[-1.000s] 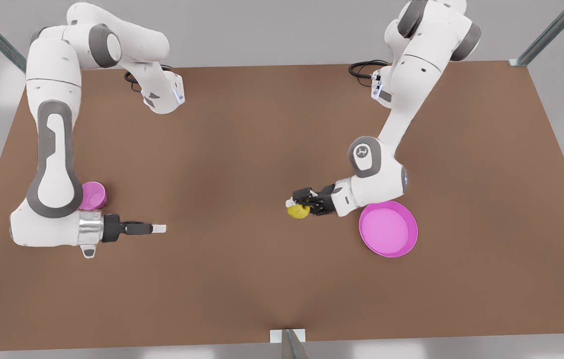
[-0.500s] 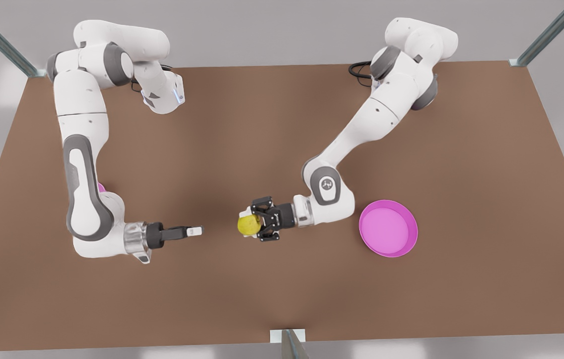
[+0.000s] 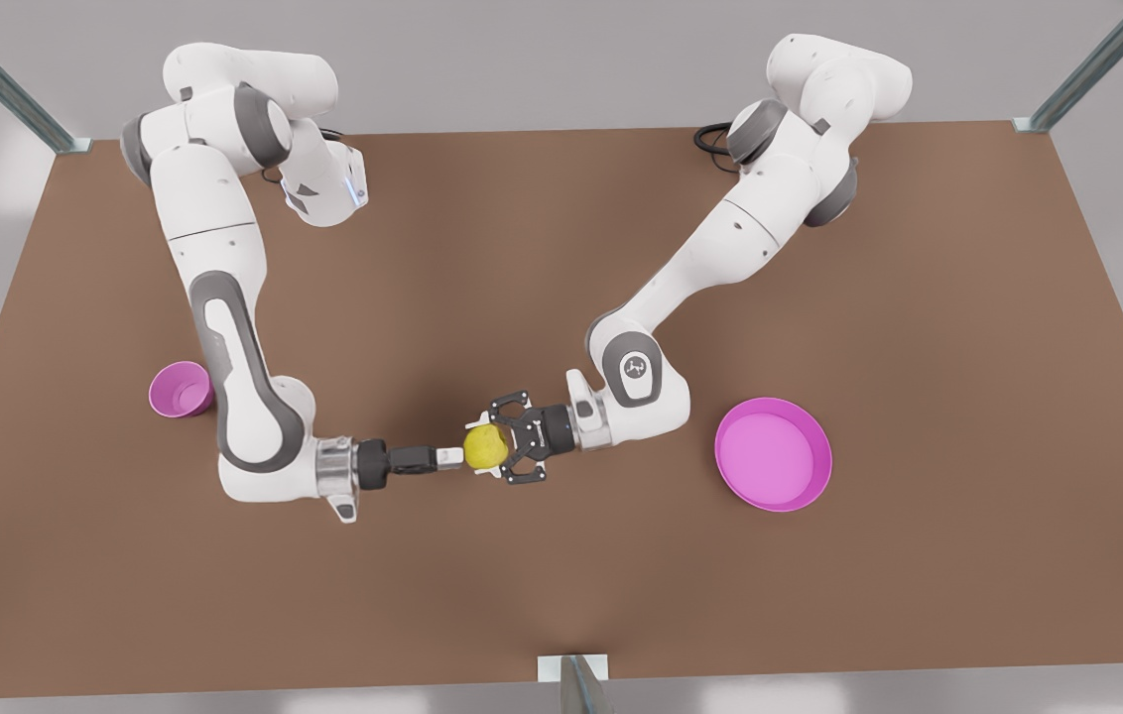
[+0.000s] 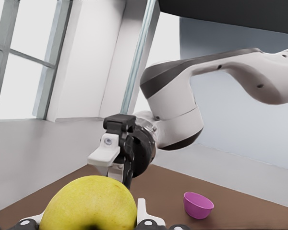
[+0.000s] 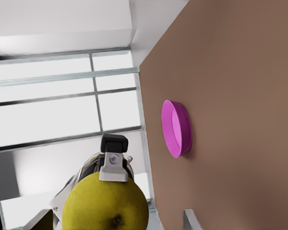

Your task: Use the left arm to pick up the apple from the plate, transfer it to the gripper of the right arm, and then use the right arm to place it into the bowl

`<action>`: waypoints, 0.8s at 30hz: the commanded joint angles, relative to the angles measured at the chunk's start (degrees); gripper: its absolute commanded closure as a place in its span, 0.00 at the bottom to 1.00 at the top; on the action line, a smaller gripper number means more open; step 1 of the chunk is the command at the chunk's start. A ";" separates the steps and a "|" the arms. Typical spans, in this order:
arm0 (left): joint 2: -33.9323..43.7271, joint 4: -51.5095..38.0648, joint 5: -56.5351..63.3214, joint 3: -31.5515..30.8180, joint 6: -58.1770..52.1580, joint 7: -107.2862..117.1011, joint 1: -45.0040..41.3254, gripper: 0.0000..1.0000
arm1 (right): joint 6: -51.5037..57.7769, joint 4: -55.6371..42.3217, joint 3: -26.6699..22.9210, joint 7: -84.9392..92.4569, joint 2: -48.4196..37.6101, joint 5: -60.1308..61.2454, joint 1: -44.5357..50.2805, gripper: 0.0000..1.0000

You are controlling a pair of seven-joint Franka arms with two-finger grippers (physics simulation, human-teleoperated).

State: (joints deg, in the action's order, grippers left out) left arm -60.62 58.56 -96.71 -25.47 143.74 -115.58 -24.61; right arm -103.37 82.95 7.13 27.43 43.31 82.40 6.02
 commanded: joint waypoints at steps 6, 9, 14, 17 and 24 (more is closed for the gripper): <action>-0.20 -0.03 0.12 -0.02 0.66 -24.08 -0.26 0.26 | -3.16 0.02 0.86 14.23 -0.07 4.26 1.80 0.00; -0.20 -0.03 0.12 -0.02 0.75 -24.08 -0.35 0.26 | -5.44 0.19 0.95 14.23 -0.07 5.05 2.95 0.00; -0.20 -0.03 0.12 -0.02 0.84 -24.08 -0.44 0.26 | -5.53 1.25 0.95 16.86 -0.07 5.05 2.86 0.00; -0.20 -0.03 0.12 0.07 1.02 -24.08 -0.62 0.26 | -5.44 1.42 0.95 16.86 -0.07 5.05 2.86 0.00; -0.20 -0.03 0.12 0.16 1.19 -24.08 -0.62 0.26 | -5.44 2.65 1.92 16.69 -0.77 5.05 2.86 0.15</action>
State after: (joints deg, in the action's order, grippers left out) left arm -60.93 58.56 -96.76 -25.30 144.93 -133.77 -25.23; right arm -108.67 85.63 9.01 39.21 42.63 87.42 8.88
